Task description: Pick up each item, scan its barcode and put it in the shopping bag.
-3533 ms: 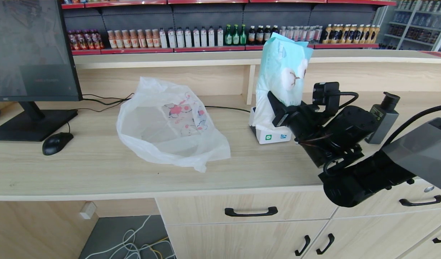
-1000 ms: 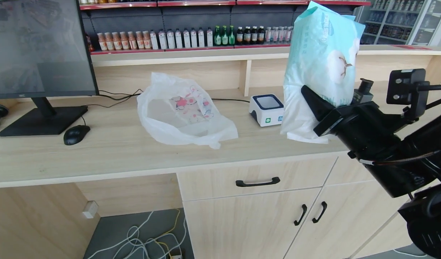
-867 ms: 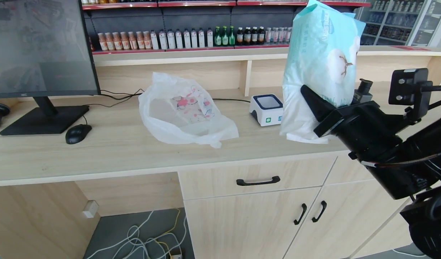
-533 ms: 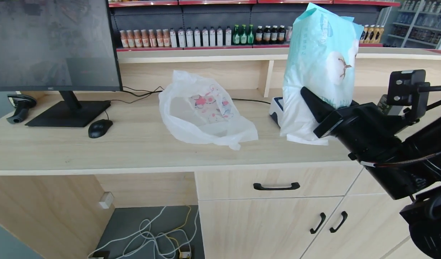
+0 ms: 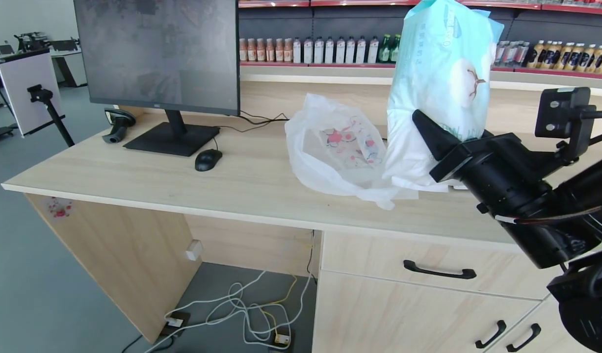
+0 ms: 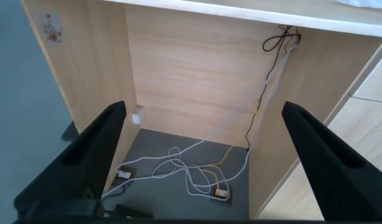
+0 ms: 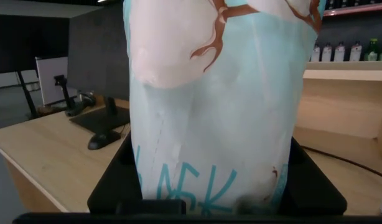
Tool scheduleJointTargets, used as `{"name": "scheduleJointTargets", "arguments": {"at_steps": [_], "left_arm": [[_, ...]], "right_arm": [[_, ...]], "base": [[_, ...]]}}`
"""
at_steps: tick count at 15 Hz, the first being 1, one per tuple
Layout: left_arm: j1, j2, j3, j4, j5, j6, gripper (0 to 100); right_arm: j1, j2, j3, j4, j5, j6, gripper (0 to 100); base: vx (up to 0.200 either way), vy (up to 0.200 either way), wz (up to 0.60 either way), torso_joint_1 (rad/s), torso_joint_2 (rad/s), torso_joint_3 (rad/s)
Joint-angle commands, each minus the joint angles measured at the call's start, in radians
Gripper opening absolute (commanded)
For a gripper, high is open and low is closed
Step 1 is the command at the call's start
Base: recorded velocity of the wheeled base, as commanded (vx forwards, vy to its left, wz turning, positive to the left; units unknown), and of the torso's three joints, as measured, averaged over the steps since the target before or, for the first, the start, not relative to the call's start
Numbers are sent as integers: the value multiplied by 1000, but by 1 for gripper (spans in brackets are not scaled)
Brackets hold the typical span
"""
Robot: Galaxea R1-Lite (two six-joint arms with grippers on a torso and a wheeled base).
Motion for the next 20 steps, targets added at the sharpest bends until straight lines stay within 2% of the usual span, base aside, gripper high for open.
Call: {"name": "scheduleJointTargets", "arguments": {"at_steps": [1,4,7,10,15,20], "left_arm": [[0,0,0,0,0,-2,100],[0,0,0,0,0,0,100],[0,0,0,0,0,-2,100],[0,0,0,0,0,-2,100],[0,0,0,0,0,-5,100],[0,0,0,0,0,-2,100]], "right_arm": [[7,7,-1,-1,1,0,0],[20,27,-7,-1,7,2,0],[49,109,-48,-1,1,40,0],[24,231,-206,-1,-4,71,0],[6,368,-317,-1,-27,110,0],[7,441,-340,-1,-27,127,0]], "base": [[200,0,0,2,2,-2],[200,0,0,-9,-7,9],[0,0,0,0,0,0],[0,0,0,0,0,0],[0,0,0,0,0,0],[0,0,0,0,0,0]]}}
